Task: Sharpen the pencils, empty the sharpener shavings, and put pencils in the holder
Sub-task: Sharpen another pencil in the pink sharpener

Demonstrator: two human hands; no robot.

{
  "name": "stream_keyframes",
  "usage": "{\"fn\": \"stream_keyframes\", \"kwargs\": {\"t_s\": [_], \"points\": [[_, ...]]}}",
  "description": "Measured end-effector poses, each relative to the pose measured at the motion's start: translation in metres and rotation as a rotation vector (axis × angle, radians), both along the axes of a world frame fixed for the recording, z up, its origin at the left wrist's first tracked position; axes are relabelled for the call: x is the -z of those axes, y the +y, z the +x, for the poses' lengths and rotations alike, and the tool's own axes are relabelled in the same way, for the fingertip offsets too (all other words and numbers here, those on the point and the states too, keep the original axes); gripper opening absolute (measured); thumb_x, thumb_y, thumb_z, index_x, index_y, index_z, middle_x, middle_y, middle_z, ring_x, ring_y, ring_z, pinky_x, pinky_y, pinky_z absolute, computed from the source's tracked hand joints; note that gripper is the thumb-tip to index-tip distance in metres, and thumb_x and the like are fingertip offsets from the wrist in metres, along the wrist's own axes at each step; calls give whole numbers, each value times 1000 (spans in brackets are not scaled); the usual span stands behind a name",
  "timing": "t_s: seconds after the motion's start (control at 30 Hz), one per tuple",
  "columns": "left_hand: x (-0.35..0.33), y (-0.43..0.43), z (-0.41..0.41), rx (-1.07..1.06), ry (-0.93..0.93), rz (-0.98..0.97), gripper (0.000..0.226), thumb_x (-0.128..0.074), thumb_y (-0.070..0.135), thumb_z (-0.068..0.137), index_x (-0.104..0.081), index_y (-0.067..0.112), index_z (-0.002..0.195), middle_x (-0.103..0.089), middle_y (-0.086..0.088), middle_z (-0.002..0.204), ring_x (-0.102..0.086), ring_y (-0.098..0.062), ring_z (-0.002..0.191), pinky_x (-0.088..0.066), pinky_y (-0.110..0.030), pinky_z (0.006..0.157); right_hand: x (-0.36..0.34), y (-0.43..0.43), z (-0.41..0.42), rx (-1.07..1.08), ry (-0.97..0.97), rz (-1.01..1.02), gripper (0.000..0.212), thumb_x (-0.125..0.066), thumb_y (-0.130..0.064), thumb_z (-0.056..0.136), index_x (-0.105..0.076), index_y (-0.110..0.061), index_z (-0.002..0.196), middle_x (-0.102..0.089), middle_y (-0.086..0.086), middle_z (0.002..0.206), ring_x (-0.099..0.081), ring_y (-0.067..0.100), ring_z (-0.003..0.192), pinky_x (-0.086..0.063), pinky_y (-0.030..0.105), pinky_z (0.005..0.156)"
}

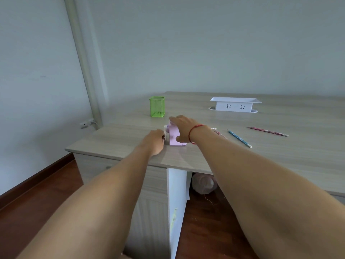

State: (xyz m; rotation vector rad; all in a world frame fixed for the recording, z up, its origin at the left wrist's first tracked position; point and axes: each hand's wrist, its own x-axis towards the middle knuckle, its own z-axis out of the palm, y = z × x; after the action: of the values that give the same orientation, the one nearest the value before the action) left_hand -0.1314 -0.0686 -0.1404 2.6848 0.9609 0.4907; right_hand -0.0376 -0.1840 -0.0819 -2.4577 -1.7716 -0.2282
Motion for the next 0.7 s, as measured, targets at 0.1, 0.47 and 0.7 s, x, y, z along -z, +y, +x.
{"fn": "stream_keyframes", "kwargs": {"t_s": [0.1, 0.47, 0.7], "points": [[-2, 0, -1, -8, 75, 125, 26, -42, 14, 98, -59, 0, 110, -61, -22, 117, -57, -38, 108, -44, -37, 87, 1, 9, -4, 44, -30, 10, 52, -58, -31, 91, -41, -9, 134, -47, 14, 136, -51, 34, 123, -42, 37, 96], [-3, 15, -2, 120, 198, 247, 30, -41, 21, 99, -62, 2, 109, -63, -21, 110, -59, -37, 103, -43, -36, 81, 13, 25, -11, 126, 11, 161, 33, -42, -31, 95, -57, -10, 116, -59, 14, 122, -56, 34, 116, -47, 40, 92], [-30, 31, 6, 168, 196, 440, 21, -42, 17, 95, -60, 10, 105, -63, -20, 103, -61, -37, 95, -41, -35, 68, 15, 20, -13, 127, 4, 175, 36, -40, -32, 98, -53, -12, 125, -53, 12, 130, -54, 35, 119, -45, 39, 92]]}}
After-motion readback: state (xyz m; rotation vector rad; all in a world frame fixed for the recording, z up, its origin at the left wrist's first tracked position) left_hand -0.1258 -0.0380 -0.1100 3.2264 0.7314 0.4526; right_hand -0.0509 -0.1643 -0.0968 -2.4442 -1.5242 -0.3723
